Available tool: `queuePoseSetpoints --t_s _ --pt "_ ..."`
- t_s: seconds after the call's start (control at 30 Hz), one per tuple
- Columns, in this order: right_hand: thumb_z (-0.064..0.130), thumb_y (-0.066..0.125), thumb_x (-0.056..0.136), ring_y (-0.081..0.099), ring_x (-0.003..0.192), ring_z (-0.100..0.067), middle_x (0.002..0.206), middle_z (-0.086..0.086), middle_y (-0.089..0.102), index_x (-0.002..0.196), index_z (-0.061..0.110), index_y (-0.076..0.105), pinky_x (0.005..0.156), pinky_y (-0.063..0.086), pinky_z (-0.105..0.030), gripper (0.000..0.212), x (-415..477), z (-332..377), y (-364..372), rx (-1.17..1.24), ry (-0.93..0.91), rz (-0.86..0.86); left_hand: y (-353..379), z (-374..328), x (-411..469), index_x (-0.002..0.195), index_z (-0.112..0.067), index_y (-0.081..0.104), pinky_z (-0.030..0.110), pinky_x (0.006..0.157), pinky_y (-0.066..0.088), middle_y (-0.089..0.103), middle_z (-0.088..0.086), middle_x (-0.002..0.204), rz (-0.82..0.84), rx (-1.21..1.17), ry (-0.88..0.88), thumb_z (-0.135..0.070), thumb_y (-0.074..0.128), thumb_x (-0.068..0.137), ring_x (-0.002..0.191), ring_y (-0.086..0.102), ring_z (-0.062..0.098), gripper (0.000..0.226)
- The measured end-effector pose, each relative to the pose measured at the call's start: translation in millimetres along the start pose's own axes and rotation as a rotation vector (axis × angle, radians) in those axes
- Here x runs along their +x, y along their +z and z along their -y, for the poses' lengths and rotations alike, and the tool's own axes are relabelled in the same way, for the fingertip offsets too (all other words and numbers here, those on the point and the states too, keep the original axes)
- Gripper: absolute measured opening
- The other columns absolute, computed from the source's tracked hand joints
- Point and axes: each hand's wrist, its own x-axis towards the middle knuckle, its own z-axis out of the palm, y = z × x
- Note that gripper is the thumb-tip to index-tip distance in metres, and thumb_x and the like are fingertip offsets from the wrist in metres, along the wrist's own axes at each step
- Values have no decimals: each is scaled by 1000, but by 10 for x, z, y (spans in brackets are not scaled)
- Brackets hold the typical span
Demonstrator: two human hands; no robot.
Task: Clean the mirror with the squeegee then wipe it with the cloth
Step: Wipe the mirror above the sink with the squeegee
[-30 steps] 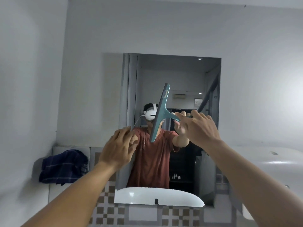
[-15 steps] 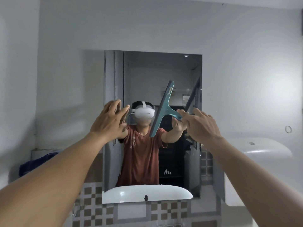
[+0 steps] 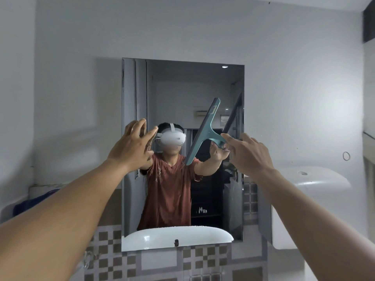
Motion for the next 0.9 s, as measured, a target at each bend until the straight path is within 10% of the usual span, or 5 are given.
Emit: queuePoseSetpoints --t_s 0.9 --pt "37 29 106 64 95 -31 116 -10 67 153 37 32 74 54 -41 47 -742 636 399 397 521 83 -116 90 5 147 -24 45 53 101 49 34 12 147 -22 19 89 -33 77 80 131 31 36 76"
